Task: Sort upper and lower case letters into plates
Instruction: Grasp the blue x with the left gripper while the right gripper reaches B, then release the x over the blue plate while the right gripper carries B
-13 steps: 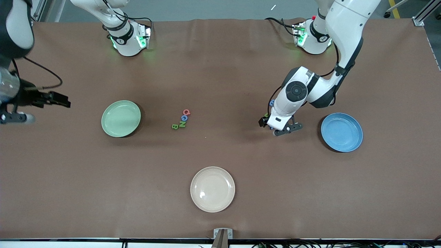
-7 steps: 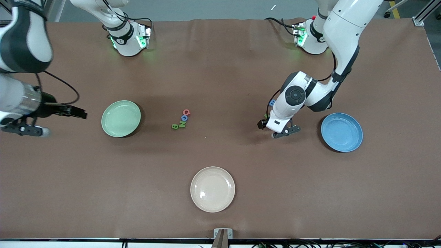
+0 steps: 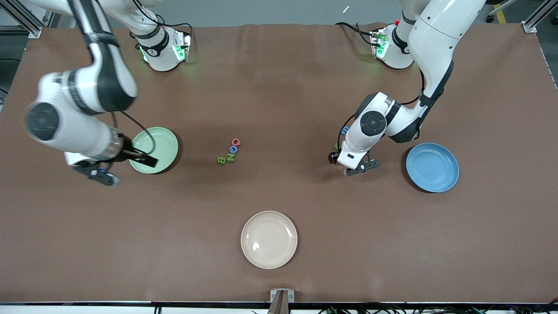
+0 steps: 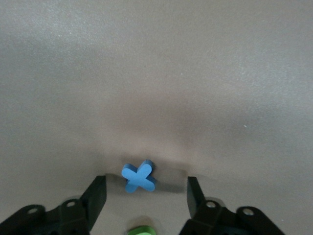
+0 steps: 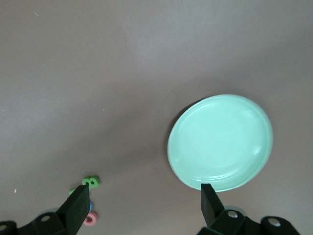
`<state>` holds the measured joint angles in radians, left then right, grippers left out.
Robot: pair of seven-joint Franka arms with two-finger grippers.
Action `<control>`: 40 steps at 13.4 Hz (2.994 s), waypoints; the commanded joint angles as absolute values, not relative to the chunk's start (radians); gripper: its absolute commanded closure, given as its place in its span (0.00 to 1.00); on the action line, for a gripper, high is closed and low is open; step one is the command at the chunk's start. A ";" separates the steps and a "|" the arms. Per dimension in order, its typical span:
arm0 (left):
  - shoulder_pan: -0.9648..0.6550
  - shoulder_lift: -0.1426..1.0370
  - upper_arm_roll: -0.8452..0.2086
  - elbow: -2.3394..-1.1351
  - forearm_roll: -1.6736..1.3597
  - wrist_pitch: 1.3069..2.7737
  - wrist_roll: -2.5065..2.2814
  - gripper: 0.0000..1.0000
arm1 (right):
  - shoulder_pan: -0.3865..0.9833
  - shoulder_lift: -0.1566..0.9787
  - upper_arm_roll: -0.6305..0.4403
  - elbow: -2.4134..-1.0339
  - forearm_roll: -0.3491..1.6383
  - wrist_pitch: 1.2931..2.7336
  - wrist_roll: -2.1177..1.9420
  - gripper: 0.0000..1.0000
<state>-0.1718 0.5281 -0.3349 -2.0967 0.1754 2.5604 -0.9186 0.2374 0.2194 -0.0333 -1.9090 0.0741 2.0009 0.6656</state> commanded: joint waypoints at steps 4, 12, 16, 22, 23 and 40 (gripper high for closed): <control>-0.172 0.557 -0.331 -2.072 0.202 2.571 -0.945 0.44 | 0.397 0.236 -0.041 -2.108 0.080 2.294 0.980 0.00; -0.169 0.560 -0.331 -2.065 0.235 2.571 -0.959 0.80 | 0.509 0.414 -0.041 -2.125 0.080 2.542 1.164 0.02; -0.152 0.520 -0.334 -2.060 0.238 2.553 -0.966 0.85 | 0.540 0.472 -0.041 -2.115 0.080 2.602 1.204 0.07; -0.089 0.384 -0.340 -2.066 0.239 2.330 -0.857 0.86 | 0.561 0.499 -0.040 -2.103 0.081 2.612 1.223 0.34; -0.066 0.362 -0.342 -2.071 0.239 2.306 -0.795 0.86 | 0.564 0.503 -0.040 -2.103 0.081 2.612 1.223 0.37; 0.436 0.399 -0.339 -2.163 0.409 2.445 0.009 0.85 | 0.341 0.152 -0.046 -2.221 0.071 2.295 0.755 1.00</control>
<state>0.4019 0.3505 -0.3308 -2.1625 0.3526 2.3885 -0.0014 0.3983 0.2497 -0.0607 -2.1013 0.0735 2.2801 0.8604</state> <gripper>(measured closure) 0.727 0.626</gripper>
